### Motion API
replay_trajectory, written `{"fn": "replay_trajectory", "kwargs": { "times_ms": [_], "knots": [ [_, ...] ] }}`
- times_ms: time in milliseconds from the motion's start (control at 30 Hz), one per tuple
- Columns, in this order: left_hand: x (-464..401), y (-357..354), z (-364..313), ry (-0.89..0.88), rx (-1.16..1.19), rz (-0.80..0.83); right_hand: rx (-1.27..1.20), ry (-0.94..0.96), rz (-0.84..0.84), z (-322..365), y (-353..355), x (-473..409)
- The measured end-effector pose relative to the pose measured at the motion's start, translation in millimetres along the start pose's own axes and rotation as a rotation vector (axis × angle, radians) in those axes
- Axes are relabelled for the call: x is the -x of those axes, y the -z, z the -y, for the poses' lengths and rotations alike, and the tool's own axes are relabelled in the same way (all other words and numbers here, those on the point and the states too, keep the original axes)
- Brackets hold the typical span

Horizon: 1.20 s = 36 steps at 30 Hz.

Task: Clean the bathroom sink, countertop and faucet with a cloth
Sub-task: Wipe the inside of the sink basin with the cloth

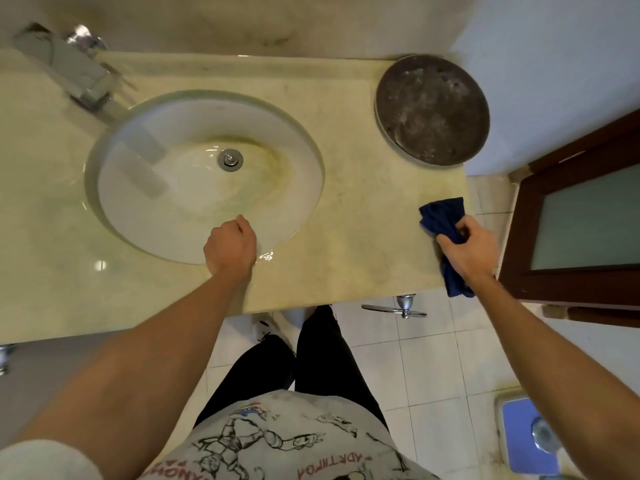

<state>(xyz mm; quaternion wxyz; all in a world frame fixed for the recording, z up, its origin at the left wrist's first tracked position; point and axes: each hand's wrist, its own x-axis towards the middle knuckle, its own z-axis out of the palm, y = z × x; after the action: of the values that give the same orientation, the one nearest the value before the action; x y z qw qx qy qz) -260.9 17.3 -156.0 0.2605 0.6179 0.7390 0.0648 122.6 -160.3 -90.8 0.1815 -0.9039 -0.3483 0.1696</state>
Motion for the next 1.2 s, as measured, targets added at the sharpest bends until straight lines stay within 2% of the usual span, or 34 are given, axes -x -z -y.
{"fn": "replay_trajectory", "kwargs": {
  "times_ms": [167, 367, 500, 600, 667, 867, 967, 1067, 1133, 1200],
  "knots": [
    [-3.4, 1.7, 0.5, 0.046, 0.066, 0.097, -0.036, 0.093, -0.019, 65.0, -57.1, 30.3],
    [-13.2, 11.2, 12.0, 0.108, 0.513, 0.327, -0.118, 0.185, 0.033, 166.8, -123.6, 66.7],
    [-26.2, 26.9, 14.6, 0.149, 0.653, 0.334, -0.136, 0.165, 0.076, 196.2, -147.2, 106.7],
    [-41.7, 43.3, 19.0, 0.197, 0.688, 0.285, -0.164, 0.160, 0.131, 217.6, -170.2, 150.5],
    [-50.5, 56.1, 22.9, 0.207, 0.690, 0.241, -0.195, 0.233, 0.186, 234.2, -185.6, 176.9],
    [-60.5, 94.4, 34.1, 0.080, 0.571, 0.052, -0.243, 0.349, 0.297, 270.9, -212.3, 194.3],
    [-63.7, 111.7, 40.7, 0.103, 0.605, -0.033, -0.323, 0.388, 0.463, 311.5, -223.8, 199.8],
    [-61.7, 123.6, 53.1, 0.130, 0.606, -0.181, -0.469, 0.297, 0.614, 346.8, -222.7, 194.1],
    [-58.2, 127.1, 58.0, 0.147, 0.613, -0.323, -0.606, 0.185, 0.603, 341.2, -211.7, 174.8],
    [-52.9, 122.3, 55.8, 0.116, 0.644, -0.412, -0.689, 0.113, 0.512, 317.6, -189.3, 148.6]
  ]
}}
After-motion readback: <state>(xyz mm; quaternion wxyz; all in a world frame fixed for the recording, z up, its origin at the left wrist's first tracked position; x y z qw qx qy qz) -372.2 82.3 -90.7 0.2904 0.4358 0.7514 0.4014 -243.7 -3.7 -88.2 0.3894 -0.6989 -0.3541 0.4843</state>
